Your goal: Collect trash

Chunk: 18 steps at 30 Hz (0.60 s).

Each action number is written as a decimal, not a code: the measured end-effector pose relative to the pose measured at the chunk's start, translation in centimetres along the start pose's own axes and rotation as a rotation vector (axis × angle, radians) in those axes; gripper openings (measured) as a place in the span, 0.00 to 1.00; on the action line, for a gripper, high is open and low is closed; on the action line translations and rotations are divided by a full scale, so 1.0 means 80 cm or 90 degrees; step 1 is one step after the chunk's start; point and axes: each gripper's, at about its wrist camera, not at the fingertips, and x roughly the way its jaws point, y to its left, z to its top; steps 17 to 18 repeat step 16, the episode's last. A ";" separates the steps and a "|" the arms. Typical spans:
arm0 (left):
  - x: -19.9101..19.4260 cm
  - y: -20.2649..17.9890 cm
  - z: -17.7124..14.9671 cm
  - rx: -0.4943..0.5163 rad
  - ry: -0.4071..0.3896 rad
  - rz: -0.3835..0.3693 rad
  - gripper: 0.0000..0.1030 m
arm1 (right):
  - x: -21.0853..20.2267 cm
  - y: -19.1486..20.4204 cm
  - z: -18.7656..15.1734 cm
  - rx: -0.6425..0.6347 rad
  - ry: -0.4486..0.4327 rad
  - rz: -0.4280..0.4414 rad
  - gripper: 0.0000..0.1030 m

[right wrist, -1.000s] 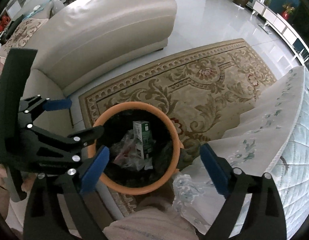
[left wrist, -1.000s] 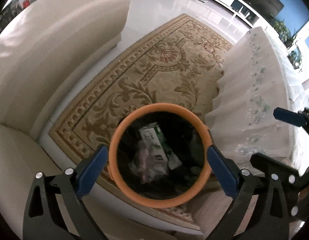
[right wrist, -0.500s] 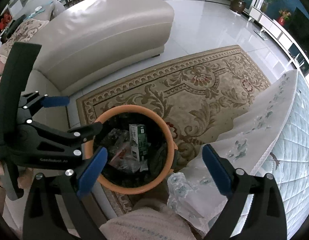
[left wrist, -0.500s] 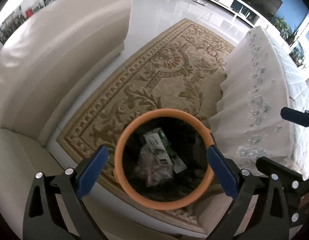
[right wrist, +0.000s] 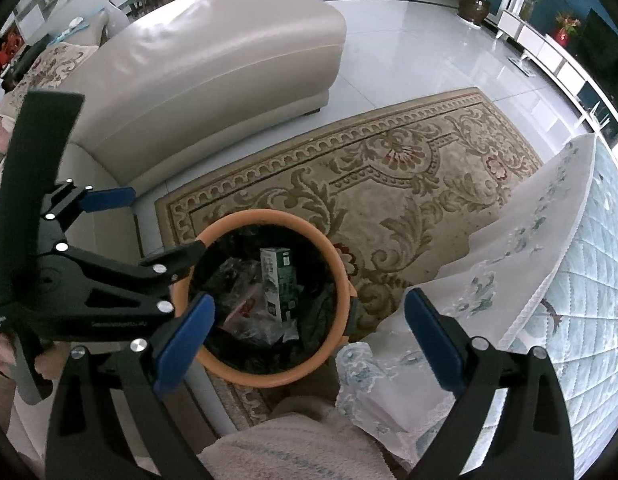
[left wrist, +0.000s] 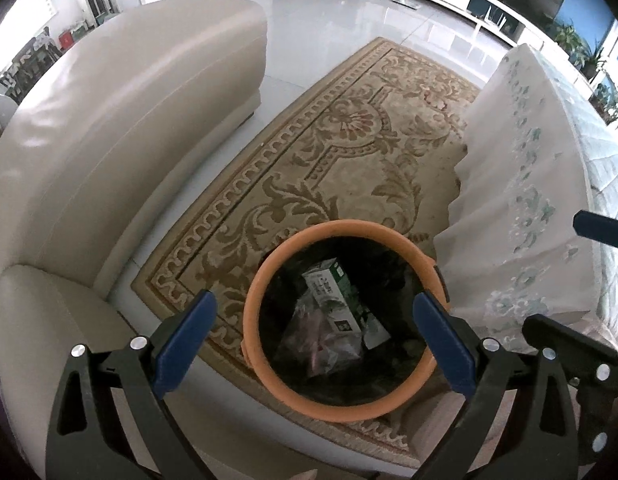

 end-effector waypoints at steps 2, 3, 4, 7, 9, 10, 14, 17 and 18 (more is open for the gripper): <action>0.000 -0.002 -0.001 0.004 0.000 0.005 0.94 | 0.000 0.000 0.000 0.002 0.001 0.004 0.91; -0.001 -0.003 -0.001 0.007 -0.001 0.007 0.94 | 0.000 0.000 0.000 0.002 0.001 0.003 0.91; -0.001 -0.003 -0.001 0.007 -0.001 0.008 0.94 | 0.000 -0.001 0.000 0.004 0.001 0.003 0.91; -0.001 -0.004 -0.002 0.007 -0.005 0.010 0.94 | 0.000 -0.002 0.001 0.006 0.001 0.005 0.91; -0.001 -0.004 -0.002 0.006 -0.002 0.004 0.94 | -0.001 -0.002 0.001 0.007 0.000 0.005 0.91; -0.001 -0.004 -0.003 0.002 0.000 0.000 0.94 | -0.001 -0.002 0.001 0.008 -0.001 0.006 0.91; -0.001 -0.005 -0.005 -0.003 0.001 0.001 0.94 | -0.001 -0.002 0.001 0.004 -0.001 0.003 0.91; 0.000 -0.006 -0.005 0.000 0.003 0.003 0.94 | -0.001 -0.002 0.001 0.004 -0.001 0.002 0.91; 0.000 -0.006 -0.005 0.000 0.003 0.003 0.94 | -0.001 -0.002 0.001 0.004 -0.001 0.002 0.91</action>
